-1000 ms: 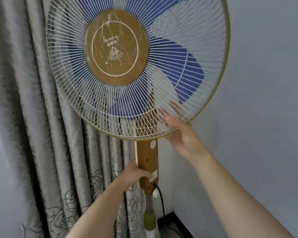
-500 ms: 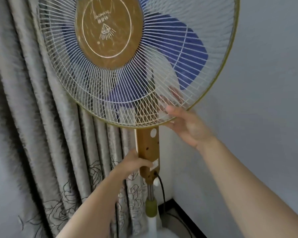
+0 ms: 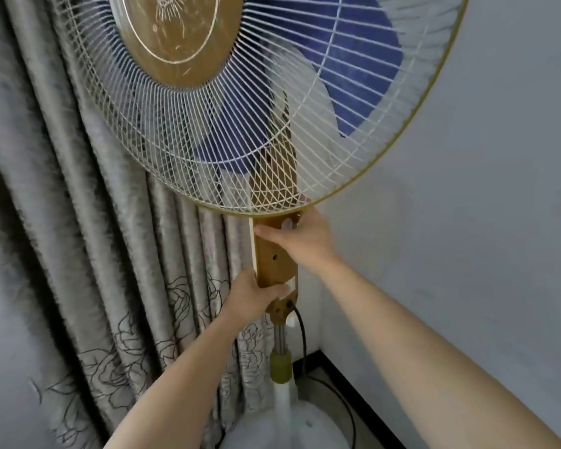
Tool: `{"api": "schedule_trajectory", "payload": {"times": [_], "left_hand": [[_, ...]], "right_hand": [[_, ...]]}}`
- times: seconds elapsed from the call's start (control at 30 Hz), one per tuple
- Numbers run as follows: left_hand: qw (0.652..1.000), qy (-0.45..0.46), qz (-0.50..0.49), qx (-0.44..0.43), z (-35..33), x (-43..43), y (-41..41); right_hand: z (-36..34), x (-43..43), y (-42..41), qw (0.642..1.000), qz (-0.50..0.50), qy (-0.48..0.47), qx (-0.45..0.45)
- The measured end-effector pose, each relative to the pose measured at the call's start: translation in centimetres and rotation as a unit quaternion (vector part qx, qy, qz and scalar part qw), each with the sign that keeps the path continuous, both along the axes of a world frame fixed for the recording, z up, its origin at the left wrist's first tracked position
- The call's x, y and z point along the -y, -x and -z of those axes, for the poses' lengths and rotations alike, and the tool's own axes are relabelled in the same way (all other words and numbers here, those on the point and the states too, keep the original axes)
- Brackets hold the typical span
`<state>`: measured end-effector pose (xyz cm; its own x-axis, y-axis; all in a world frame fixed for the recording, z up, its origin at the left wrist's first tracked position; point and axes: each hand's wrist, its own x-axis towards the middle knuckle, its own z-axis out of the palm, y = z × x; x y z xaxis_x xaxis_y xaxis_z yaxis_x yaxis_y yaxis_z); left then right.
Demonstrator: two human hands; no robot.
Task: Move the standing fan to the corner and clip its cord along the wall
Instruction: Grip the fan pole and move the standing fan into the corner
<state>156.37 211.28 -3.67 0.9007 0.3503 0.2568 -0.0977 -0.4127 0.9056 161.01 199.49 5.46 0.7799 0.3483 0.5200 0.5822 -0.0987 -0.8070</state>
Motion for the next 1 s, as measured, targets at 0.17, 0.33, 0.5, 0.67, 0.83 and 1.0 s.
{"api": "schedule_trajectory", "payload": {"times": [0.17, 0.33, 0.5, 0.67, 0.83, 1.0], "left_hand": [[0.997, 0.015, -0.073, 0.008, 0.7, 1.5, -0.5], [0.988, 0.004, -0.152, 0.042, 0.9, 2.6, -1.0], [0.983, 0.027, -0.183, 0.004, 1.0, 3.8, -1.3], [0.993, 0.0, -0.117, -0.01, 1.3, 3.2, -1.1], [0.985, 0.12, 0.076, -0.101, -0.7, 0.0, -1.1], [0.981, 0.144, 0.104, -0.083, -1.4, -0.3, -1.8]], "right_hand": [[0.1, -1.8, -0.7, 0.991, 0.068, 0.07, 0.088], [-0.6, -1.2, -1.7, 0.998, 0.003, 0.028, 0.051], [-1.0, -0.2, -2.2, 0.997, -0.048, 0.053, 0.001], [-0.6, -1.5, -1.7, 0.998, 0.003, 0.064, 0.021], [-0.2, -2.2, -2.5, 0.997, 0.024, 0.069, 0.025], [-1.0, -2.0, -3.1, 0.996, -0.018, 0.074, 0.036]]}}
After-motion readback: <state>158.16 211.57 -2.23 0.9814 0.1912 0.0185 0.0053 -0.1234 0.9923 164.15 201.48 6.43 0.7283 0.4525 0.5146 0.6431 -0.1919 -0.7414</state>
